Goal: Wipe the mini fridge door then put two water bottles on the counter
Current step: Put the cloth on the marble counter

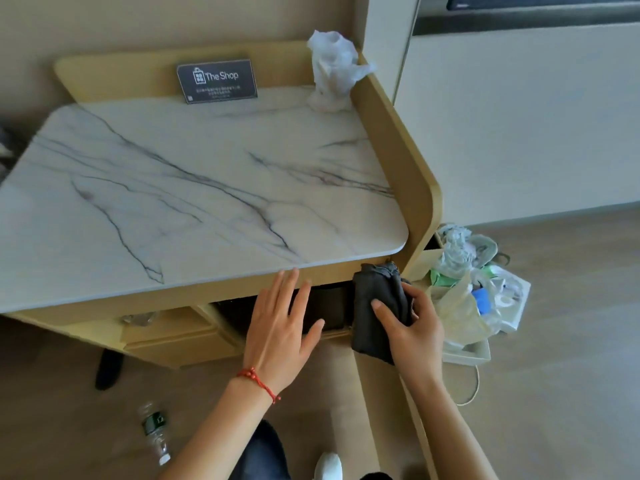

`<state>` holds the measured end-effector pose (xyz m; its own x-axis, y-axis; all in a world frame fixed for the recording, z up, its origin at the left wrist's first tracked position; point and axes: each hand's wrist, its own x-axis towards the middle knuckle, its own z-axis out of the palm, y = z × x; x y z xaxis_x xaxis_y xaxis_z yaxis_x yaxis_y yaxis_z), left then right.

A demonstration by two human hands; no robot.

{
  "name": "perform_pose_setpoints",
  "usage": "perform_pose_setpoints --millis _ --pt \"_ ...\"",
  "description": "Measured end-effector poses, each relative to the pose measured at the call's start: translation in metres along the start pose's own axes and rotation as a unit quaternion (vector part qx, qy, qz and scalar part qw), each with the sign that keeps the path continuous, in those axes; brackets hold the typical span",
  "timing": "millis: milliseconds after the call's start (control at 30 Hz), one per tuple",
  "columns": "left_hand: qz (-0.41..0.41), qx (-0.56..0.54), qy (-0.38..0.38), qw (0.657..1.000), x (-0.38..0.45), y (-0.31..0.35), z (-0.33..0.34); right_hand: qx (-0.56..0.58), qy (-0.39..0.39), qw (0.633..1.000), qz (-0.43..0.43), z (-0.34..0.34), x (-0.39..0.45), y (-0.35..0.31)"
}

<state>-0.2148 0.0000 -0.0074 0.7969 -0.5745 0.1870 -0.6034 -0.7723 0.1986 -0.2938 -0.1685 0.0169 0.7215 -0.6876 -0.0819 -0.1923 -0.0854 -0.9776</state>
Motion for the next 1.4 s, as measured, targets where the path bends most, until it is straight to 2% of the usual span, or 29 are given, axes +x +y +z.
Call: perform_pose_setpoints --millis 333,700,967,1167,1267,1400 --pt "-0.035 -0.009 0.035 0.999 0.078 -0.034 -0.021 -0.040 -0.028 0.999 -0.020 0.039 0.072 -0.048" --pt "-0.025 -0.021 -0.014 0.999 0.179 -0.108 0.006 -0.084 -0.037 0.996 0.023 0.114 0.176 -0.055" --pt "-0.028 -0.038 -0.023 0.999 0.211 -0.122 0.026 -0.132 -0.038 0.990 0.042 0.135 0.225 -0.049" --pt "-0.064 -0.036 -0.042 0.996 0.212 -0.118 0.030 -0.260 -0.045 0.965 0.009 0.136 0.230 -0.046" --pt "-0.081 -0.029 -0.049 0.995 0.208 -0.117 0.031 -0.345 -0.047 0.937 -0.029 0.136 0.230 -0.046" --pt "-0.106 -0.017 -0.040 0.993 0.202 -0.110 0.025 -0.404 -0.051 0.911 -0.064 0.132 0.230 -0.043"
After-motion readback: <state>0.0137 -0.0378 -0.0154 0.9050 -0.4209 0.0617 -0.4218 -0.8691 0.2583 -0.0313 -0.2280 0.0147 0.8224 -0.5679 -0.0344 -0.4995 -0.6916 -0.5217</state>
